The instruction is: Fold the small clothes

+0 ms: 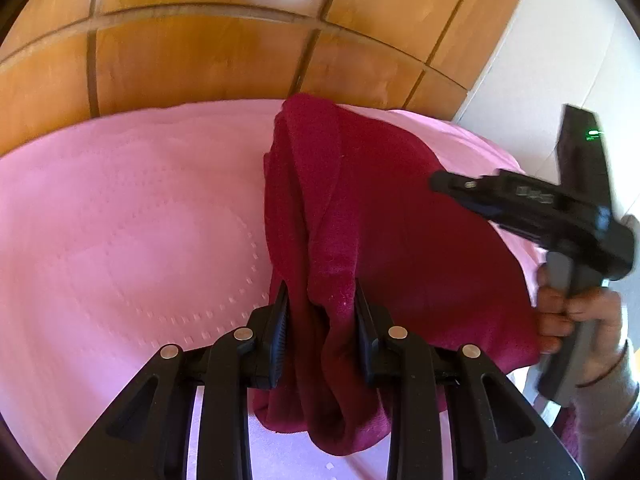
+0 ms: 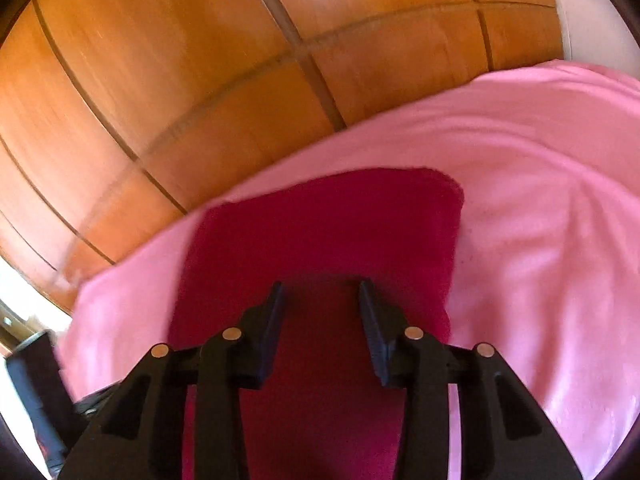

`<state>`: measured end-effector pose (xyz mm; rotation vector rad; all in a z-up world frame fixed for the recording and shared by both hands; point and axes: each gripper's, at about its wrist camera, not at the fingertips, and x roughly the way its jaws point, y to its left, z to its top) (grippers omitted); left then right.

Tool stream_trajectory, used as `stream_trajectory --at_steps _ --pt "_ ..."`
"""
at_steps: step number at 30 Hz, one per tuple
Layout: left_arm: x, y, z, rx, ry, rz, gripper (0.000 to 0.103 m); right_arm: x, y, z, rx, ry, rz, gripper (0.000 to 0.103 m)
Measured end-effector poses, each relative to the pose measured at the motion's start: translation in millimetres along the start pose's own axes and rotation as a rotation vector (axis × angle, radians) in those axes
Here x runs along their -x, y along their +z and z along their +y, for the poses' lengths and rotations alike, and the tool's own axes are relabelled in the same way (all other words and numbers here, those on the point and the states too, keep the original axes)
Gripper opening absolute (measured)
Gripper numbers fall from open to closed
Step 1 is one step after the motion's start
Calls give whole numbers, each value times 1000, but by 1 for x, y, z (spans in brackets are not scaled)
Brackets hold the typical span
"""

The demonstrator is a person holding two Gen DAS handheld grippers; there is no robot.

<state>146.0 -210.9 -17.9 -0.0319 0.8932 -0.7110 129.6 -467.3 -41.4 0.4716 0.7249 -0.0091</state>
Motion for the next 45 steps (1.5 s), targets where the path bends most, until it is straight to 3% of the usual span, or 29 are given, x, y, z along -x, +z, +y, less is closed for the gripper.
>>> stream_trajectory --at_steps 5,8,11,16,18,25,28,35,40,45 --pt "3 0 -1 38 31 -10 33 -2 0 12 22 -41 5 39" --pt "9 1 -3 33 69 -22 40 17 -3 17 39 -14 -31 51" --pt "21 -4 -3 38 87 -34 40 39 -8 15 48 -2 -75 52" --pt "24 -11 -4 27 138 -45 40 78 -51 32 120 23 -98 48" --pt "23 -13 -2 44 152 -42 48 78 -68 40 145 17 -79 47" --pt "20 -15 2 53 176 -47 53 57 -132 60 271 -139 -42 48" --pt "34 -19 -4 38 207 -85 55 56 -131 62 258 -146 -58 49" --pt "62 -31 -14 13 242 -148 55 67 -134 66 228 -151 -75 63" --pt "81 -41 -19 7 271 -190 63 79 -139 72 202 -198 -105 70" --pt "94 -49 -20 18 298 -206 63 93 -140 75 182 -250 -141 86"
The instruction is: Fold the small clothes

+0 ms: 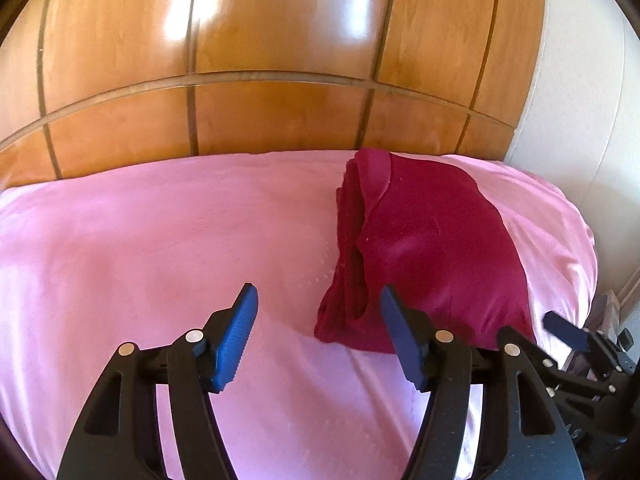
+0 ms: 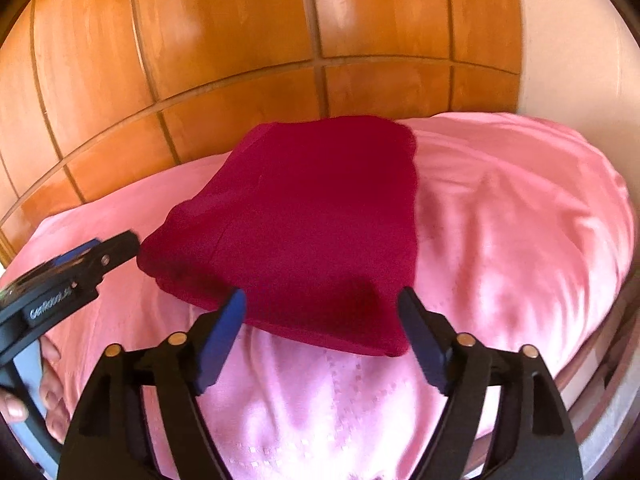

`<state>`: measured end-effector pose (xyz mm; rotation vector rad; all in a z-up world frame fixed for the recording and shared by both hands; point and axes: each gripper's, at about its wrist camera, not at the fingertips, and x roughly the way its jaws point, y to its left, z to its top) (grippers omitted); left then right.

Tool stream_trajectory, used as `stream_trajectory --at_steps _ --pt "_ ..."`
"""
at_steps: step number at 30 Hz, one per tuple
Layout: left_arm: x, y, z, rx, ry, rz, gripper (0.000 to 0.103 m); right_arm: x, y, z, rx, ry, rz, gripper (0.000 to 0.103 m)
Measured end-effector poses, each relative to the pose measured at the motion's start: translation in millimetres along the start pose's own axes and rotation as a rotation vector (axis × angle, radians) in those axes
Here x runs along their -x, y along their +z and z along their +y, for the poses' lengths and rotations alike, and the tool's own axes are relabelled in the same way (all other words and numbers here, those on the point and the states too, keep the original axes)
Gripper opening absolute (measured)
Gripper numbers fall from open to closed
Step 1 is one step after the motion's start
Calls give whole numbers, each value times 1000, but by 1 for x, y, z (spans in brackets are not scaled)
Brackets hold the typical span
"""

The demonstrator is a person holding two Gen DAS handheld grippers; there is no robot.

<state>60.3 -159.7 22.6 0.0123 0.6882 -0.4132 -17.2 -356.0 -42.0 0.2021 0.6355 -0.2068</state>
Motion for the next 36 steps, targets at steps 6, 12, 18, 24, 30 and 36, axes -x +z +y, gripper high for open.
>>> stream_trajectory --at_steps 6,12,18,24,30,36 --pt "18 -9 3 3 56 -37 72 22 3 6 5 -75 -72 100" --pt "30 -16 5 1 94 -56 82 26 0 13 -11 -104 -92 100" --pt "32 -19 9 2 125 -55 87 24 -5 14 -31 -131 -99 100" --pt "27 -19 13 11 130 -43 90 26 -4 11 -50 -134 -112 100" --pt "26 -20 12 5 134 -39 91 25 -4 10 -49 -134 -112 100" --pt "26 -24 9 4 140 -40 92 24 -2 7 -49 -132 -122 100"
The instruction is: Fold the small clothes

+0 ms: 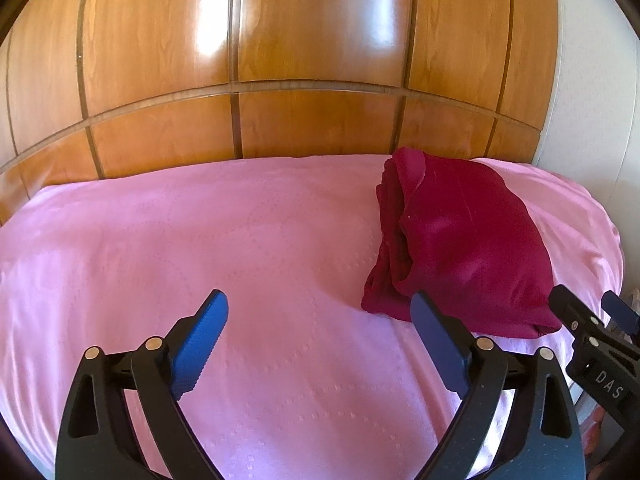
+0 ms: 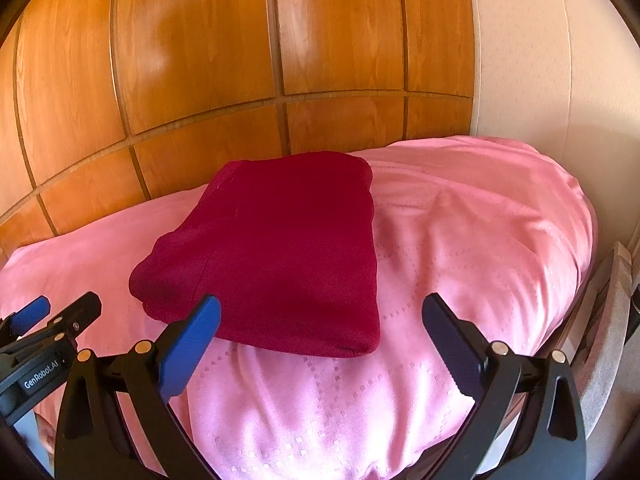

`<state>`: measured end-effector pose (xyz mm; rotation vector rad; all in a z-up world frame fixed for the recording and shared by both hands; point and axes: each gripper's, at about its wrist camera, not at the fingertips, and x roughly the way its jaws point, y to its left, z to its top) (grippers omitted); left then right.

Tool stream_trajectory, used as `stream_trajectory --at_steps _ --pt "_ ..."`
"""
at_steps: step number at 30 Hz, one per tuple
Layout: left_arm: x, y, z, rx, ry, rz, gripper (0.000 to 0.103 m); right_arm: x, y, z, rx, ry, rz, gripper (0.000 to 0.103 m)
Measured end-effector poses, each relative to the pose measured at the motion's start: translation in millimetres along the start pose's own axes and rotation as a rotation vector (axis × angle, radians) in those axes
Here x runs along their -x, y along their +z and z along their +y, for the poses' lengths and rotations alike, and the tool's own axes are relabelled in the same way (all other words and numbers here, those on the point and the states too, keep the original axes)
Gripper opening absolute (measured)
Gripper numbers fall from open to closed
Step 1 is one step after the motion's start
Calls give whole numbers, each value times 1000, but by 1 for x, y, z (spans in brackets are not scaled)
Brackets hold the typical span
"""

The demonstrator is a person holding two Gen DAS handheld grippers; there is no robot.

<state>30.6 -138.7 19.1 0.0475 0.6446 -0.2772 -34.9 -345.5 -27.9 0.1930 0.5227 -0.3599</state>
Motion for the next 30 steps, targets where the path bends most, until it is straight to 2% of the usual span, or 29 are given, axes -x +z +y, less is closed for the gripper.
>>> stream_trajectory --at_steps 30 --pt "6 2 -7 -1 6 -28 92 6 -5 9 1 2 4 101"
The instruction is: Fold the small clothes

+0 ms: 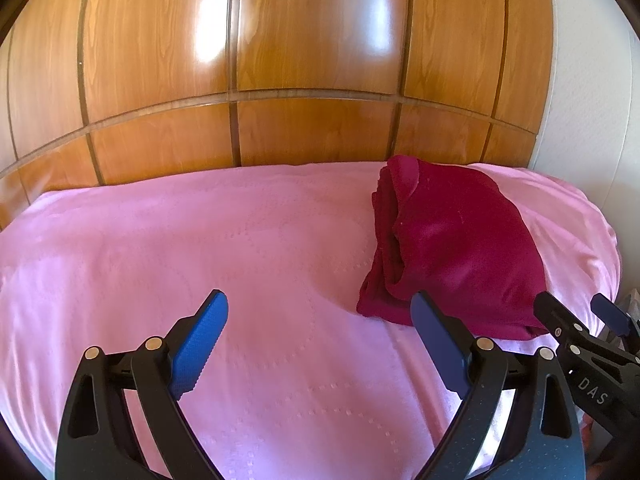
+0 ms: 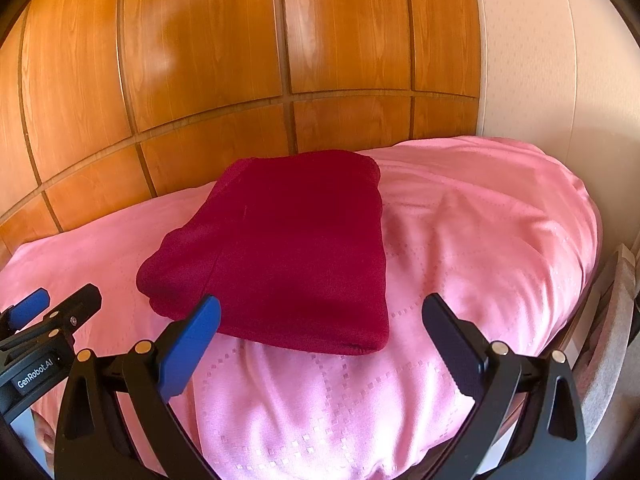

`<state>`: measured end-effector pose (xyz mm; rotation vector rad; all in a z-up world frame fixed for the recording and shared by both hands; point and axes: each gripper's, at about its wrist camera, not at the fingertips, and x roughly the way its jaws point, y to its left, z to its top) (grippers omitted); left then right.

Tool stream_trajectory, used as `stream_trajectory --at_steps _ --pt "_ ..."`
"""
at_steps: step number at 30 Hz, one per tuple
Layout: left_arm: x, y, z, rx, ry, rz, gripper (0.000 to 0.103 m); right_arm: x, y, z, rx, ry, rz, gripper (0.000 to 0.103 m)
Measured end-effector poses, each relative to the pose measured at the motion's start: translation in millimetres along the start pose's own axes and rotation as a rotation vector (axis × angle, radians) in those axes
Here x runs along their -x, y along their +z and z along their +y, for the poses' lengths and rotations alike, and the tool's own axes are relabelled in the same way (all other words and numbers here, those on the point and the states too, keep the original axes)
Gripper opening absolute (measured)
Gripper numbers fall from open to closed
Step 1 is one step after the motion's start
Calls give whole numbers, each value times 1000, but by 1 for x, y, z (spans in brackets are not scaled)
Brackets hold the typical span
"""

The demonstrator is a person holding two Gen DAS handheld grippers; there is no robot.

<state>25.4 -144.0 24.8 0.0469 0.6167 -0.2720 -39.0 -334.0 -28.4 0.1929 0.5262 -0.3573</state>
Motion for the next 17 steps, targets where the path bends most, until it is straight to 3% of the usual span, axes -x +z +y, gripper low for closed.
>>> stream_trajectory --at_steps 8,11,14,17 --pt "0 -1 -2 -10 1 -22 88 1 -3 2 8 4 -1 101" --pt "-5 -1 0 -1 9 9 93 1 1 -1 7 26 -6 101" --pt "-12 -3 3 9 13 39 93 -2 15 -17 -37 39 -19 101" --pt "-18 -6 6 18 20 62 93 -23 42 -48 -96 -8 -17 101"
